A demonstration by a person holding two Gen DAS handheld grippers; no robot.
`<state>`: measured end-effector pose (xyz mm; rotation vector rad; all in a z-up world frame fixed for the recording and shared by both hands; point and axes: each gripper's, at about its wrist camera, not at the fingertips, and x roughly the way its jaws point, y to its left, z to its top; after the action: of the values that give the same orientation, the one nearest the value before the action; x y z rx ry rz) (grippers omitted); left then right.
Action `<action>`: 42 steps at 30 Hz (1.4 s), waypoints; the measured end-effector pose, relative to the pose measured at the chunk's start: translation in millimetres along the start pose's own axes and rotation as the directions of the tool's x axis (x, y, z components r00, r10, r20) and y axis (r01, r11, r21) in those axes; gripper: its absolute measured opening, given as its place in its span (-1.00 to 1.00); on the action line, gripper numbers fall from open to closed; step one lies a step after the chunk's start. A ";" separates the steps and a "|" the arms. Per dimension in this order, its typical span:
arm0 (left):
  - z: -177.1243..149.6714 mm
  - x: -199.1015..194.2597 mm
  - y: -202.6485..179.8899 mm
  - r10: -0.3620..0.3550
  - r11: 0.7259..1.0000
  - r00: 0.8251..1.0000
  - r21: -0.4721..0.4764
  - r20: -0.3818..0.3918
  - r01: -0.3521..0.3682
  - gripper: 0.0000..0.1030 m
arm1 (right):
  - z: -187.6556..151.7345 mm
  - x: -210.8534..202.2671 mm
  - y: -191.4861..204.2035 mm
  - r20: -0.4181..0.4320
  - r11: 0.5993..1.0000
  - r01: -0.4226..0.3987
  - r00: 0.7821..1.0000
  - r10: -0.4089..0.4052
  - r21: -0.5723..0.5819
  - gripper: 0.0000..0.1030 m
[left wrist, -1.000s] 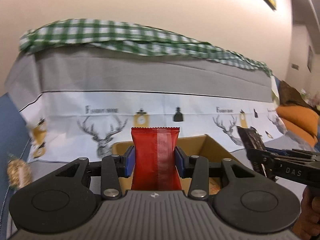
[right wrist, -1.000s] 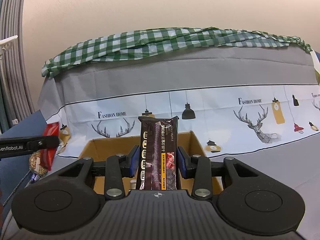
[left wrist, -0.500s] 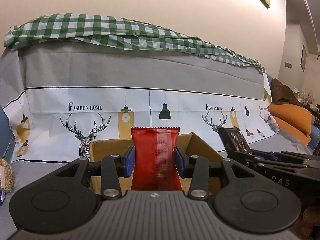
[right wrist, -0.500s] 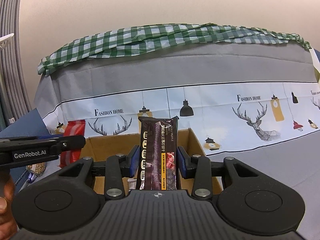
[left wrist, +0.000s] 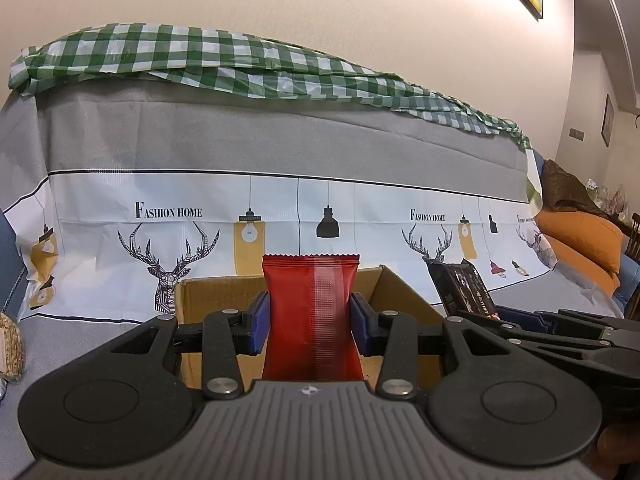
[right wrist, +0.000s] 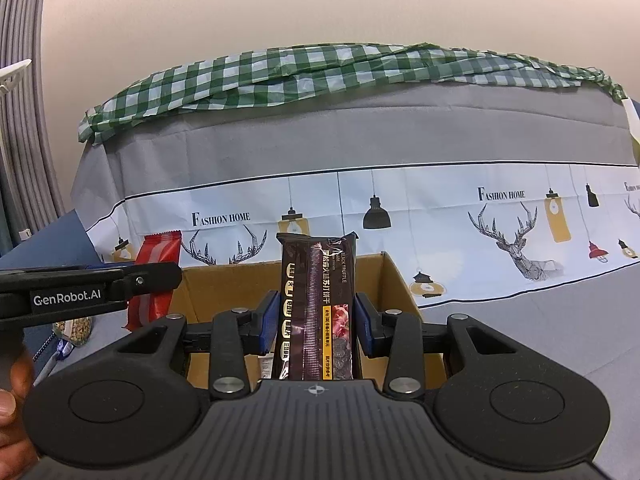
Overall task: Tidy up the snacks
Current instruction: 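Open both tools to drop the red pack and chocolate bar into the box, then move both tools back to the remaining snacks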
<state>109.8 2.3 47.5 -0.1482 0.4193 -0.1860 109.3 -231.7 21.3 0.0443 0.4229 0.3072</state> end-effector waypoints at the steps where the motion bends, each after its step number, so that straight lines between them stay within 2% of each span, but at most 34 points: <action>1: -0.1 0.0 0.0 0.000 1.000 1.000 0.000 0.000 0.000 -0.11 | -0.2 -0.2 0.5 0.000 1.000 0.001 1.000 -0.001 0.000 -0.21; 20: 1.3 -1.5 2.1 -0.003 1.000 1.000 -0.013 0.005 0.003 -0.10 | 0.2 -1.3 2.0 0.000 1.000 -0.009 1.000 0.009 -0.012 -0.21; 23: 1.0 0.1 3.3 -0.021 1.000 1.000 -0.021 -0.012 0.020 -0.07 | 0.1 -0.4 2.2 -0.008 1.000 -0.013 1.000 0.012 -0.010 -0.20; 24: 0.5 2.4 3.8 -0.033 0.999 0.999 -0.027 -0.032 0.032 0.00 | -0.6 1.5 2.4 -0.024 1.000 -0.019 1.000 0.019 -0.008 -0.19; 25: -0.7 5.7 4.2 -0.042 0.999 0.997 -0.034 -0.057 0.040 0.16 | -1.7 3.9 3.0 -0.042 1.000 -0.017 0.999 0.017 -0.009 -0.12; 26: -1.7 6.8 4.0 -0.037 0.999 0.997 -0.034 -0.066 0.034 0.26 | -2.8 6.0 4.0 -0.053 1.000 -0.004 0.999 0.003 -0.015 0.16; 28: -2.0 6.7 3.5 -0.023 0.999 0.998 -0.025 -0.064 0.022 0.27 | -3.6 6.3 6.2 -0.051 0.999 0.017 0.999 -0.019 -0.029 0.36; 36: 2.8 -3.0 20.8 0.022 0.999 0.999 -0.049 -0.024 -0.023 0.27 | -7.0 11.3 9.7 -0.062 0.999 0.038 0.997 -0.039 -0.007 0.36; 42: 3.1 -9.4 43.7 0.108 0.993 0.994 -0.050 -0.032 -0.110 0.21 | -4.9 11.5 24.6 -0.027 0.999 0.027 0.999 -0.026 0.029 0.36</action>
<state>109.2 47.1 46.0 -0.1736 0.4603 -0.0699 110.3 -204.8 14.9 0.0633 0.4545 0.2761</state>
